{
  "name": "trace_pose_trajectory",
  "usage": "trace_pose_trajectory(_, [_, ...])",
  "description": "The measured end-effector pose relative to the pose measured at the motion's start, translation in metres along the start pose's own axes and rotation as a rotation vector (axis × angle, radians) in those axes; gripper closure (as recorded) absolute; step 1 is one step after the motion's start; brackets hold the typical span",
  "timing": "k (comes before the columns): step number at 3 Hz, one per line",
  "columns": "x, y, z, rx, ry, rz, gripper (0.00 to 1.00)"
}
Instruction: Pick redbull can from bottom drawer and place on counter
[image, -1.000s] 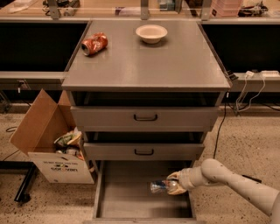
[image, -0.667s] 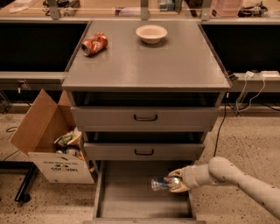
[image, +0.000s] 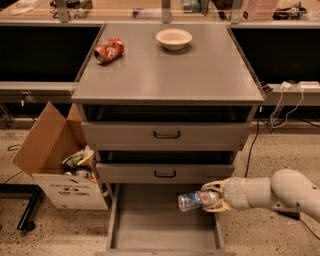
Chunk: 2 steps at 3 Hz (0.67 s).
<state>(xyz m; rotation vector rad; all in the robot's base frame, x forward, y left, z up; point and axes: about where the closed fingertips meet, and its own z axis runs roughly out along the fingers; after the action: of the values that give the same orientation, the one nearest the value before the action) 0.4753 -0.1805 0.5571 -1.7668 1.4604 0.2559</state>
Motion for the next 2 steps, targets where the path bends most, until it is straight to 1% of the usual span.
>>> trace_pose_trajectory(1, [0.000, 0.000, 0.000, 0.000, 0.000, 0.000, 1.00])
trace_pose_trajectory(2, [-0.019, -0.031, -0.032, 0.089, -0.008, 0.007, 1.00])
